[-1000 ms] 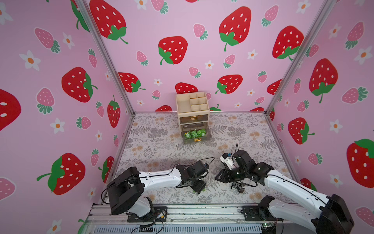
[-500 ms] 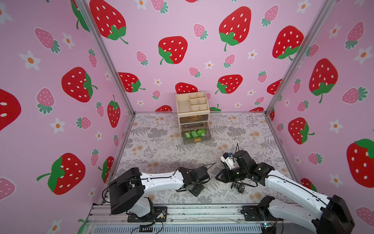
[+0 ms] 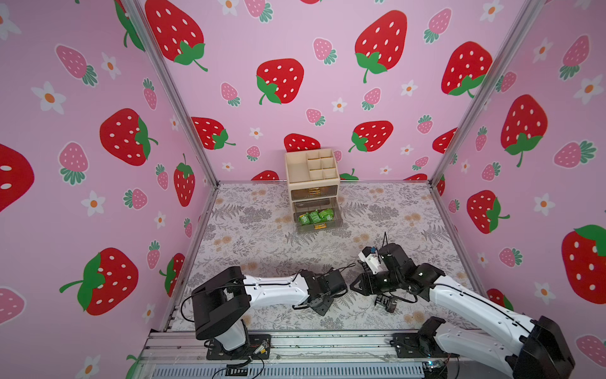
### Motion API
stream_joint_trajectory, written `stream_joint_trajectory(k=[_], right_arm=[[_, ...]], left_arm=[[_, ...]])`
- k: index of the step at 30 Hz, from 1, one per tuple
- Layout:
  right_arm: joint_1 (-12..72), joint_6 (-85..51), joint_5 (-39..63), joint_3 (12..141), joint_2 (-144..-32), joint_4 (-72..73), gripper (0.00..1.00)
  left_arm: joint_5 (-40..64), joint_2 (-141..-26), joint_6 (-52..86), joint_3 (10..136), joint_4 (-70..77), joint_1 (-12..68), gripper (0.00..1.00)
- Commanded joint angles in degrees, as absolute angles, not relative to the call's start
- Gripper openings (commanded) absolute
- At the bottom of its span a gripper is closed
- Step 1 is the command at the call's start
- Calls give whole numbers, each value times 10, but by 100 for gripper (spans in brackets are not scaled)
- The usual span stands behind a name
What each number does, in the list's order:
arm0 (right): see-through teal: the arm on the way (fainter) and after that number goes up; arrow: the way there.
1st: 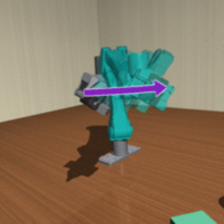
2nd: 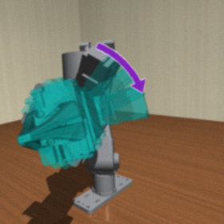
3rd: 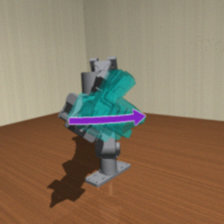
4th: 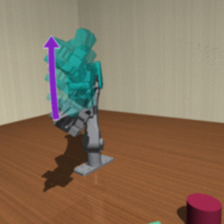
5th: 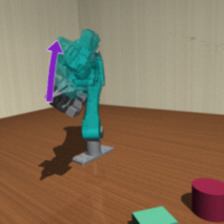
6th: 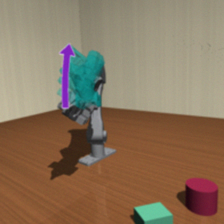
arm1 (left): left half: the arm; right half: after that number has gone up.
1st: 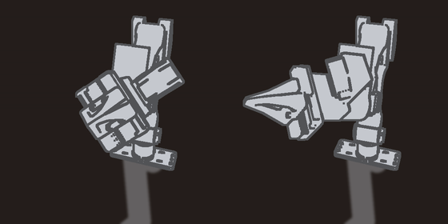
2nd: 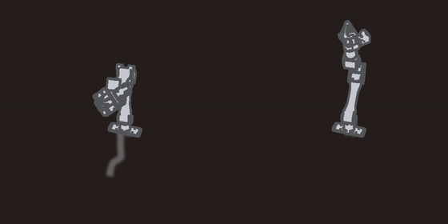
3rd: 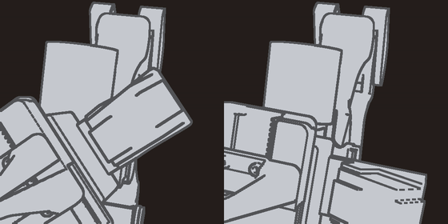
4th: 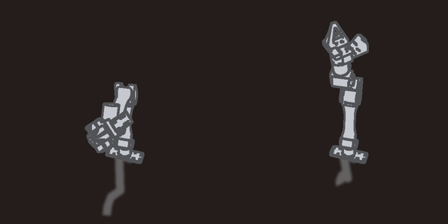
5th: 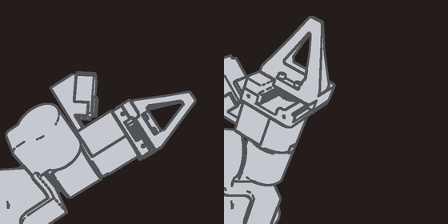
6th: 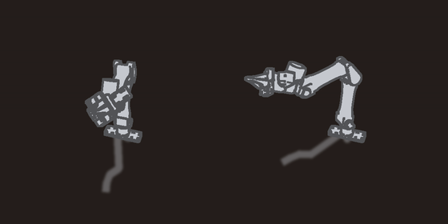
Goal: Place the cookies into the drawer by color
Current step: Adjust the cookie at the center of the board, then pick up the cookie at the center of the board.
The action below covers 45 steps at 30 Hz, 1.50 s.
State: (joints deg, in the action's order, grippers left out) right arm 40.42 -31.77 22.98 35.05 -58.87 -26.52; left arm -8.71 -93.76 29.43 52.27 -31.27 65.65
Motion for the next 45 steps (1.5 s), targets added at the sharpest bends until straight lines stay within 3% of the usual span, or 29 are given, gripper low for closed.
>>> stream_joint_trajectory(k=[1,9,12,17,21,24,31,39,45], right_arm=[[401,-318,203,343,-574,-277,55],[392,-323,172,343,-582,-293,57],[383,-329,168,337,-576,-296,57],[374,-340,173,332,-560,-301,56],[408,-391,144,330,-556,-289,55],[470,-419,84,350,-579,-285,62],[538,-445,71,411,-709,-200,71],[554,-449,67,509,-862,-186,75],[579,-465,63,541,-919,-184,77]], left_arm=[[-149,-970,335,579,-327,658,42],[-201,-1029,351,661,-357,638,46],[-177,-1031,345,667,-334,635,60],[-155,-1000,341,651,-305,630,62],[-144,-940,347,599,-264,611,63],[-84,-868,355,514,-175,570,65],[55,-708,375,346,-2,453,67],[44,-536,385,258,-20,359,69],[56,-505,379,236,-30,338,69]])
